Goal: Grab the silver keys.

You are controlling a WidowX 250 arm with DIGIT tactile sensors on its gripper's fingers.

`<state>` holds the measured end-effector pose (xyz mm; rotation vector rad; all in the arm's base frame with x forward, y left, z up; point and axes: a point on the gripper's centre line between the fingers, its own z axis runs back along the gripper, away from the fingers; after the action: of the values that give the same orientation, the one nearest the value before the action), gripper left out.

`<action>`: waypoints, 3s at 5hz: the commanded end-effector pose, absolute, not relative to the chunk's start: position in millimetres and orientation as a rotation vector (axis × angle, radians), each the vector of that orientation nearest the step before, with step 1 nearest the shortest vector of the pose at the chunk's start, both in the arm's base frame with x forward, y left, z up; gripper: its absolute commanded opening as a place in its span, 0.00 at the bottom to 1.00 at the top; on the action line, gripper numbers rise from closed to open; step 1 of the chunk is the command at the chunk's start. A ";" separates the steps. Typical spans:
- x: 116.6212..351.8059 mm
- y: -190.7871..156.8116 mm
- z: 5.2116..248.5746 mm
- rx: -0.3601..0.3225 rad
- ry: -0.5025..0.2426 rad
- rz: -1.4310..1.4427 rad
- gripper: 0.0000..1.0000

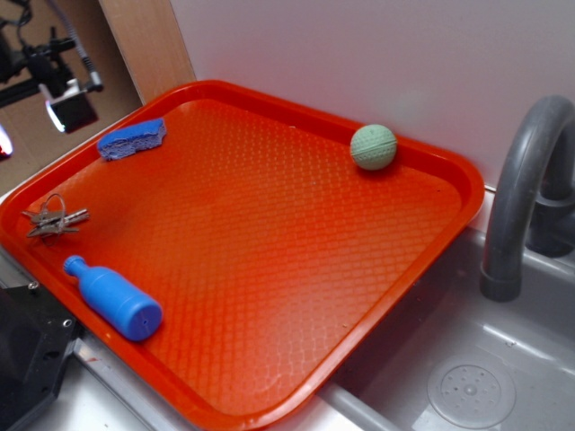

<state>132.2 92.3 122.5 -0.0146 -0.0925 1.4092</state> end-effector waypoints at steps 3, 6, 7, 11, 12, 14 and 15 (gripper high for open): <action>116.9 107.7 78.2 0.098 -0.025 1.460 1.00; 118.5 110.1 17.9 0.201 0.031 1.351 0.00; 118.8 107.3 21.9 0.190 0.049 1.326 0.00; 132.2 98.1 85.0 0.093 -0.053 1.225 0.00; 161.0 82.2 128.4 0.006 -0.094 1.016 0.00; 201.6 40.0 203.8 -0.064 -0.077 0.521 0.00; 195.6 8.0 213.1 0.101 -0.136 0.263 0.00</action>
<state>214.3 5.3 195.3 0.0953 -0.0567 0.2839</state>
